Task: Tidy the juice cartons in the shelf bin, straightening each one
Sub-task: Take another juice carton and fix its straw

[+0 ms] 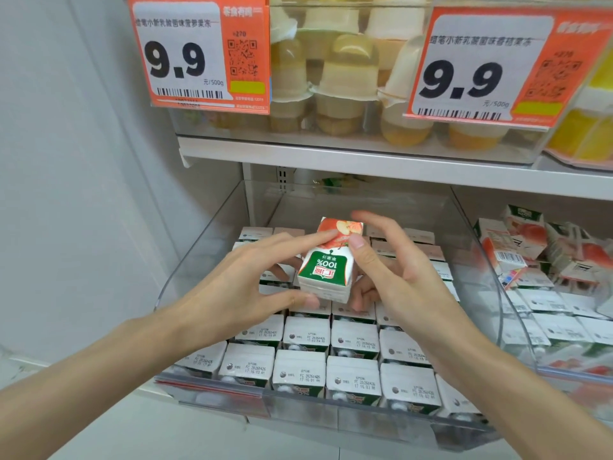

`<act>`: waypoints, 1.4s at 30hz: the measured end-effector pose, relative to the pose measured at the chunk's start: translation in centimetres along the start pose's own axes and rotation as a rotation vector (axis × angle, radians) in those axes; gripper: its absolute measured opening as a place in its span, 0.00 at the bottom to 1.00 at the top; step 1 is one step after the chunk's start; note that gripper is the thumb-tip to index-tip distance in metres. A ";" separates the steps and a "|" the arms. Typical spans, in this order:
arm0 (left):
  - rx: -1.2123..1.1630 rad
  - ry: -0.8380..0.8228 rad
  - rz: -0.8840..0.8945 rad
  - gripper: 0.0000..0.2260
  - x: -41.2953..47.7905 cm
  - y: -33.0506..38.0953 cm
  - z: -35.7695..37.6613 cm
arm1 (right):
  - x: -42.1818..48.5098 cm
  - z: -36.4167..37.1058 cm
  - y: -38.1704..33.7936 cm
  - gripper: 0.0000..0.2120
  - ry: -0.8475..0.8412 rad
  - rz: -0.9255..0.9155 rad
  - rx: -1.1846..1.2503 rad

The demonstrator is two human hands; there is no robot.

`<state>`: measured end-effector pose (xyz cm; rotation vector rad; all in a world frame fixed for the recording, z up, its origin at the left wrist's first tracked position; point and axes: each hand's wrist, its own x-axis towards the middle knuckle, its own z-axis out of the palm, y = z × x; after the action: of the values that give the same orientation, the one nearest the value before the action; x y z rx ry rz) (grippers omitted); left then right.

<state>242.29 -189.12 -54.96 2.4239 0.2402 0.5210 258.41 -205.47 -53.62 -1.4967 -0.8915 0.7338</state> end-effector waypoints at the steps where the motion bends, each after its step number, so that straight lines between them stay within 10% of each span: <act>1: -0.024 -0.006 -0.010 0.37 0.0 0.0 0.2 | 0.1 0.0 0.0 0.17 -0.009 -0.004 -0.003; 14: -0.216 0.000 -0.078 0.26 0.0 0.1 0.2 | 1.0 -1.3 1.1 0.35 0.006 -0.218 -0.393; 28: -0.146 0.157 -0.012 0.17 0.5 0.3 -0.4 | 1.2 -1.3 1.2 0.16 0.030 -0.261 -0.295; 36: -0.255 0.176 -0.044 0.16 0.5 1.2 0.2 | 0.9 -0.2 1.5 0.34 0.007 -0.286 -0.509; 42: -0.275 0.279 -0.072 0.15 0.4 2.2 0.7 | 0.5 0.6 1.6 0.31 0.104 -0.310 -0.462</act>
<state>243.07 -191.09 -53.98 2.0657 0.3478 0.8049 258.39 -204.75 -55.29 -1.7228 -1.2347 0.2262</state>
